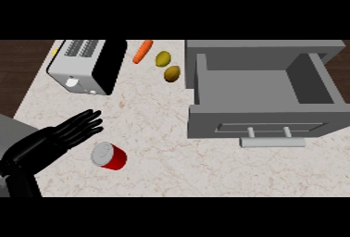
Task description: Pick up the can, place it into the drawer and close the drawer
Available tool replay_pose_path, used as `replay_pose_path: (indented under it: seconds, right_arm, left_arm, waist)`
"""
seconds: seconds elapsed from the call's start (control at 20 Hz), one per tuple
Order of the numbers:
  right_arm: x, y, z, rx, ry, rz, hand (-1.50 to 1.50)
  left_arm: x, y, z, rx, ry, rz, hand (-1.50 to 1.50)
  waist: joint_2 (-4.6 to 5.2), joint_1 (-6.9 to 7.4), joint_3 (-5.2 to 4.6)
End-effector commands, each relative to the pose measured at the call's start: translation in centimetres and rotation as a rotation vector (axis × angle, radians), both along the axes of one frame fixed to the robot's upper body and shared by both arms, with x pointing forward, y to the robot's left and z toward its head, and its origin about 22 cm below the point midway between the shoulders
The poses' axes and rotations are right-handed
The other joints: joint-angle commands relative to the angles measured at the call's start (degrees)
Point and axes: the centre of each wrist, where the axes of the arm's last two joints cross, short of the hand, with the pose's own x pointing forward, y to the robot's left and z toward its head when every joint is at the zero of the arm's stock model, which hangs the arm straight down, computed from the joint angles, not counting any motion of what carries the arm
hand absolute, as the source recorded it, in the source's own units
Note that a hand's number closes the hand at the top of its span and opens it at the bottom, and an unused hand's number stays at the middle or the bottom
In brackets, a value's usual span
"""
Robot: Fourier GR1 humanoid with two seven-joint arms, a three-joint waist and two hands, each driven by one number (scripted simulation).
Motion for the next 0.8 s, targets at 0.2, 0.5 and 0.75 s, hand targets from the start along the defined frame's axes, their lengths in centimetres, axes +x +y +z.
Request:
replay_pose_path:
  seconds: [0.2,0.5,0.75]
  right_arm:
    - [0.1,-1.1,-0.2,0.014,-0.013,-0.008,-1.5]
    - [-2.3,-0.8,-1.6,0.0,0.019,0.018,-1.5]
    - [-1.0,-0.8,-1.0,0.0,-0.003,-0.002,-1.5]
  left_arm:
    - [1.5,0.5,-4.6,0.03,0.006,0.051,-1.5]
    - [2.1,0.2,-6.8,0.047,-0.006,0.116,-1.5]
    - [2.7,2.0,-9.1,0.077,-0.006,0.139,-1.5]
  waist:
    - [0.03,0.04,-0.01]
    - [0.02,-0.13,0.0]
    - [0.07,-0.08,-0.02]
